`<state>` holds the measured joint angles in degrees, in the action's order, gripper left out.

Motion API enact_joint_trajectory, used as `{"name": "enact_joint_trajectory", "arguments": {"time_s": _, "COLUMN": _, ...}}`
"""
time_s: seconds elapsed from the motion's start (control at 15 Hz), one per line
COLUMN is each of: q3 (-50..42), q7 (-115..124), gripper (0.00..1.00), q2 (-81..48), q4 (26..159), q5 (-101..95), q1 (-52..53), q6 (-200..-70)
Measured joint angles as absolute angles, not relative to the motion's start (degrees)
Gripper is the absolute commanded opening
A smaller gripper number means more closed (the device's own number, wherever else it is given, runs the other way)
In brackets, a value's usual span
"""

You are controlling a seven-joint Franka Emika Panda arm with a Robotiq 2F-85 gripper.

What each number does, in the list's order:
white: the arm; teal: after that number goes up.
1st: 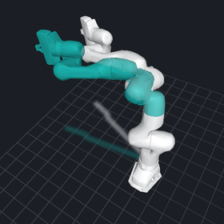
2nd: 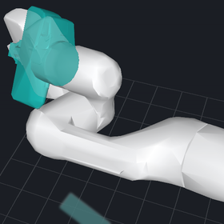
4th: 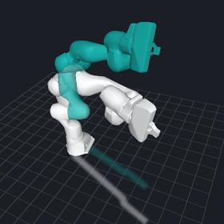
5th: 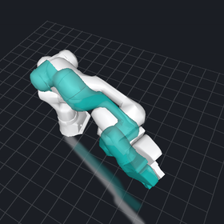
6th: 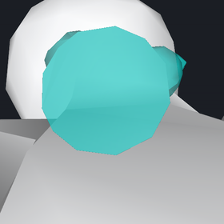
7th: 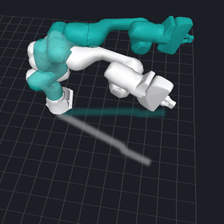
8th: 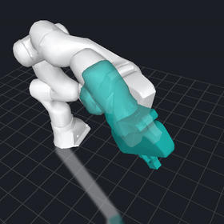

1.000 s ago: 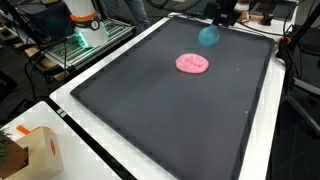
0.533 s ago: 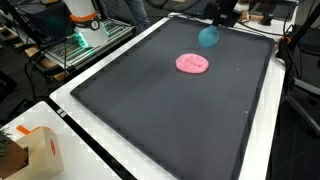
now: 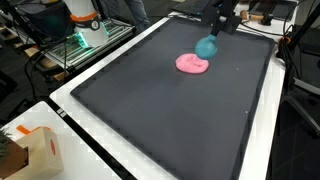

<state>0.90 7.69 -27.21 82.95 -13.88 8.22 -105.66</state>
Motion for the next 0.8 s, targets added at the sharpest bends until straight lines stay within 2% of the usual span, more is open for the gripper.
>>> {"name": "enact_joint_trajectory", "arguments": {"time_s": 0.8, "q3": -3.4, "q7": 40.1, "gripper": 0.25, "q2": -29.8, "q4": 90.2, "q5": -38.0, "q1": 16.8, "q6": -106.1}}
